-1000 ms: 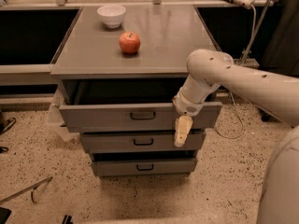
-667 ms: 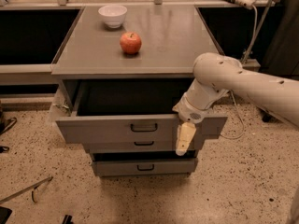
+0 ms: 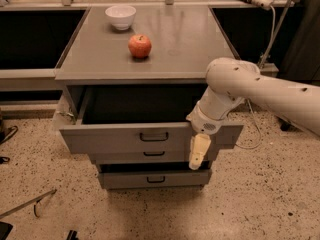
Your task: Open top drawer
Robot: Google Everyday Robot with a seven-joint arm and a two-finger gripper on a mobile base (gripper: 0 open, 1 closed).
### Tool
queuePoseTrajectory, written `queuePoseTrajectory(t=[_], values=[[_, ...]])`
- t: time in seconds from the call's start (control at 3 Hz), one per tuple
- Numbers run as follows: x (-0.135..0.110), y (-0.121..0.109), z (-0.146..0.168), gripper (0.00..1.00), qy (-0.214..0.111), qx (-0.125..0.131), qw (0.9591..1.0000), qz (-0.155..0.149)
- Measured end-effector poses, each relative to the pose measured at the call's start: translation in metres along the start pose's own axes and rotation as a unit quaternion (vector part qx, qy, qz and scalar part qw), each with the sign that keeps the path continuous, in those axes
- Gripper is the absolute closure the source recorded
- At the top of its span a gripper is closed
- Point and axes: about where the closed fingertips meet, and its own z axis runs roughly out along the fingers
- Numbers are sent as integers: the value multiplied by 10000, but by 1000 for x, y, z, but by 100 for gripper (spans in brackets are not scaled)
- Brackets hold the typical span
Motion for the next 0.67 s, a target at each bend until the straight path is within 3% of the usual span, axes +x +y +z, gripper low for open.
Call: queuePoseTrajectory(t=[0.67], values=[[20,66,-13,0,307,-71,9983,489]])
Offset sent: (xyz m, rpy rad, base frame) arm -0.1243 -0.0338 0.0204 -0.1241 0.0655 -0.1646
